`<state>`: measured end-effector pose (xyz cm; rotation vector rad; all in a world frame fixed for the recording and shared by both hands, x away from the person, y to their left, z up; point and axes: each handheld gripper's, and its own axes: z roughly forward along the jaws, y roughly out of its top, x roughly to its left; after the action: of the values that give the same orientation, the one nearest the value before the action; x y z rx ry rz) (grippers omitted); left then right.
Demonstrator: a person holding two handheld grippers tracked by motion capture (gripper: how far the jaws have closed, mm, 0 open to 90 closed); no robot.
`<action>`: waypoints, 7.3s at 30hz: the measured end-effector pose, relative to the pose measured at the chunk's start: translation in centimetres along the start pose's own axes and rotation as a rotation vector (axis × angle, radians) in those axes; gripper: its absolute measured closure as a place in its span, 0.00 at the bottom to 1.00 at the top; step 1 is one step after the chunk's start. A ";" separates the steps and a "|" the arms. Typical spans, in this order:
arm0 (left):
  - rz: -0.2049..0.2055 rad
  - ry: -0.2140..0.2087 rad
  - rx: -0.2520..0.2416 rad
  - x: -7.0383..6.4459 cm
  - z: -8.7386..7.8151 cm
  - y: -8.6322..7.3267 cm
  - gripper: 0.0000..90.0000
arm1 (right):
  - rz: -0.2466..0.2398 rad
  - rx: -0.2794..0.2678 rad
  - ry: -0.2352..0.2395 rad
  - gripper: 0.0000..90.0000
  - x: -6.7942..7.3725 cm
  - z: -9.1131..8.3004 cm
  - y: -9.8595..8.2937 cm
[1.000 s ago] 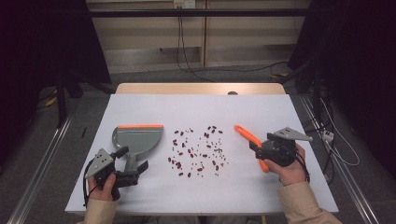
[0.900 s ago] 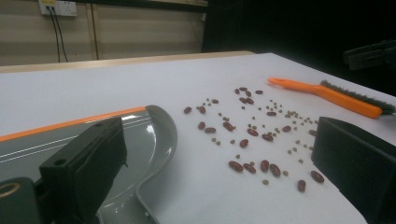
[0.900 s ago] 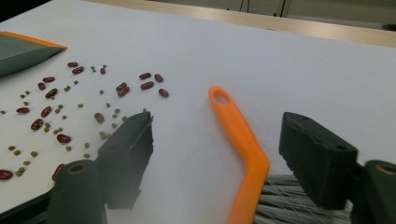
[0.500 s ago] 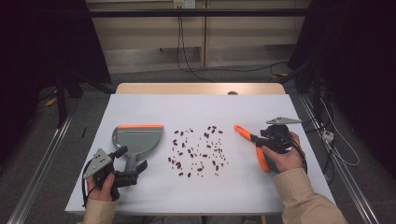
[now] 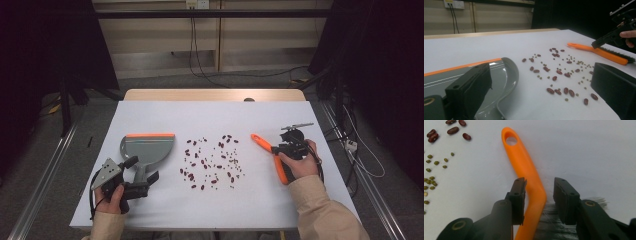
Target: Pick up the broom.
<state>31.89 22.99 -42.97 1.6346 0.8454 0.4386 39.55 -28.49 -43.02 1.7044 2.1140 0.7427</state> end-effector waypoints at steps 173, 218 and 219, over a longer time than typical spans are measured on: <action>-0.015 -0.080 0.157 -9.4 12.6 3.4 0.79 | -0.062 -0.592 0.380 0.26 13.8 -4.6 3.9; 0.167 -0.015 0.121 -12.5 13.0 3.6 0.47 | 0.170 -0.463 0.429 0.76 17.4 -2.3 3.8; 0.157 -0.015 0.125 -12.3 13.0 3.6 0.44 | 0.166 -0.465 0.432 0.77 17.3 -2.4 3.9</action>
<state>33.67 4.92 -40.75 1.8258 0.7491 0.4903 37.34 -11.61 -37.56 1.5658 1.8431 1.6317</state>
